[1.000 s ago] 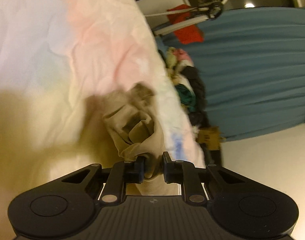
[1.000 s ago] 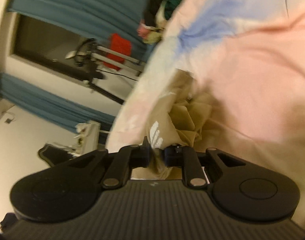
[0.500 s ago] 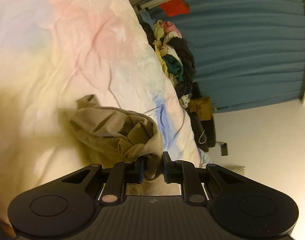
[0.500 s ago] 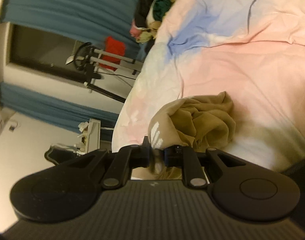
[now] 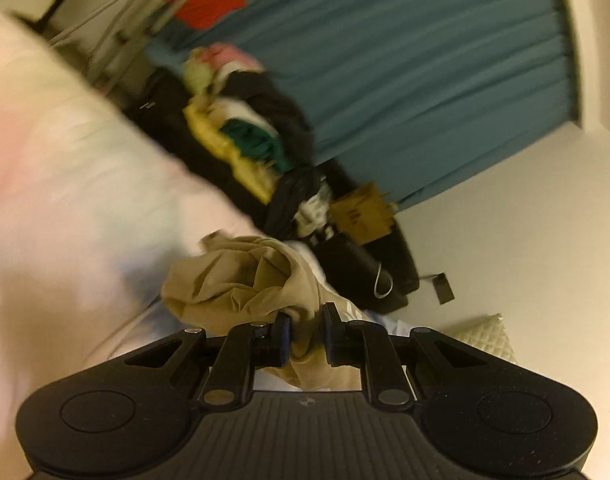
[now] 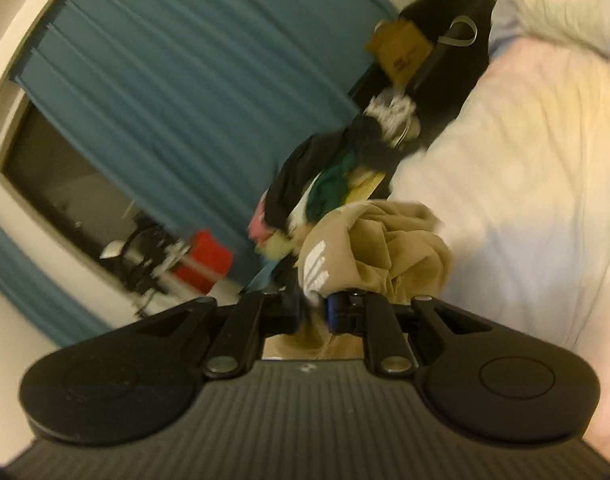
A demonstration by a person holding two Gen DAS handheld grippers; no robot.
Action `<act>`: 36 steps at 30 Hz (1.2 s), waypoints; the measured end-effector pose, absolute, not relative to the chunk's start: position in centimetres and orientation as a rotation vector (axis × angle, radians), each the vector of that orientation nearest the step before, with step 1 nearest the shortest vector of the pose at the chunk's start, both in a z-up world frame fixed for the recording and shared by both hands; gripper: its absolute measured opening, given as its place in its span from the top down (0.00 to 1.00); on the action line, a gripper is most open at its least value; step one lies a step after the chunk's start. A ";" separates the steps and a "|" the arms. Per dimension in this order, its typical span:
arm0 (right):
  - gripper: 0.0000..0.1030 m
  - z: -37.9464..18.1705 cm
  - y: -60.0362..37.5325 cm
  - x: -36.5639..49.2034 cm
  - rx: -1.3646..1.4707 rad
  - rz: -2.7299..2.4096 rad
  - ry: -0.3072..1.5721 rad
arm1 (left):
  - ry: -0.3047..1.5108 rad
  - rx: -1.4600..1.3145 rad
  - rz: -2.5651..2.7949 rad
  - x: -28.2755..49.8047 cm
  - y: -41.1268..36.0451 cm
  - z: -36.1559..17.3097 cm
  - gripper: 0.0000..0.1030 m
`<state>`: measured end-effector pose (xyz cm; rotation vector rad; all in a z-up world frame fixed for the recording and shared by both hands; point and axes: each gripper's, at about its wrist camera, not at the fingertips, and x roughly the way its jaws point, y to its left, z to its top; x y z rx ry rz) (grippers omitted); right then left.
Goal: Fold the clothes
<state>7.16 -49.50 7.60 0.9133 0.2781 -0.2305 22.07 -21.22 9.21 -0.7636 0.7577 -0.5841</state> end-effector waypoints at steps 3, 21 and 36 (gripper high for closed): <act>0.85 2.8 -50.9 8.2 0.899 -0.268 0.316 | 0.761 -0.709 -0.572 23.5 -23.9 4.7 0.84; 0.83 -6.3 -48.7 3.6 0.894 -0.362 0.682 | 0.863 -0.251 -0.604 18.4 -21.8 -2.7 0.76; 0.00 8.9 -40.0 -6.6 0.590 -0.246 0.398 | 0.546 -0.056 -0.680 3.7 -17.7 13.1 0.00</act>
